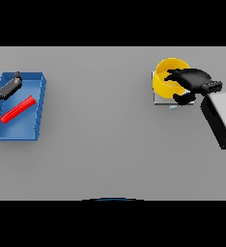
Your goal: Pick up the red beaker and tilt it to pour out 1 green nut into yellow bowl. Pick up the yellow bowl and place it on the metallic measuring scale.
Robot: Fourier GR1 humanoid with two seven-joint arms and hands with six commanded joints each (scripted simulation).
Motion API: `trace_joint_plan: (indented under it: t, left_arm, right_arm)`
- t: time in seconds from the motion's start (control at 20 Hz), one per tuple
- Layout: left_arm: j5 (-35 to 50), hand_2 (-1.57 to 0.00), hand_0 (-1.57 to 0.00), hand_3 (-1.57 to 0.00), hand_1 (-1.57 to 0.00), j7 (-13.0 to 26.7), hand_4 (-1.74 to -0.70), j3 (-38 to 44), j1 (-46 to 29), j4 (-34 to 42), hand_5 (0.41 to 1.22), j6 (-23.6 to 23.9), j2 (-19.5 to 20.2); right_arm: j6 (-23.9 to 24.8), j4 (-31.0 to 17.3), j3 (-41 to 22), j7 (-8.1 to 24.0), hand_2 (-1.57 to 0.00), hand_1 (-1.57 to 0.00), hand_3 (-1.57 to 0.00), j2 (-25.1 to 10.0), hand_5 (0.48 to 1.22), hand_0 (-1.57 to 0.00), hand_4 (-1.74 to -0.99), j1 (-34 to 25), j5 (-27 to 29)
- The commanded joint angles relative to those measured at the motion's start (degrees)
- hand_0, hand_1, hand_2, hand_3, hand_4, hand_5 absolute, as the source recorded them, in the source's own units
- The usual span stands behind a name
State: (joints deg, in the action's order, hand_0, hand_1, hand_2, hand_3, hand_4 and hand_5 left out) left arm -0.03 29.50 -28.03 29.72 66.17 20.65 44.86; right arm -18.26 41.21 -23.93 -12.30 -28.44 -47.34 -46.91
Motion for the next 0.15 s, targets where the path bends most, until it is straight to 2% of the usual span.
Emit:
trace_joint_plan:
  t: [0.0,0.1]
  left_arm:
    - [0.02,0.00,0.00,0.00,0.00,0.03,-0.72,0.12,-0.13,-0.35,0.665,0.17,-0.01]
    - [0.43,0.00,0.00,0.00,0.00,-0.22,-0.73,0.23,-0.34,-0.05,0.665,-0.26,0.09]
  right_arm:
    - [-0.24,-0.32,0.05,0.13,-0.04,-0.03,-0.19,-0.02,0.763,-0.03,-1.500,0.10,0.07]
    - [-1.20,-0.57,0.31,0.68,-0.03,-0.02,-0.15,-0.11,0.738,-0.02,-1.478,0.17,0.43]
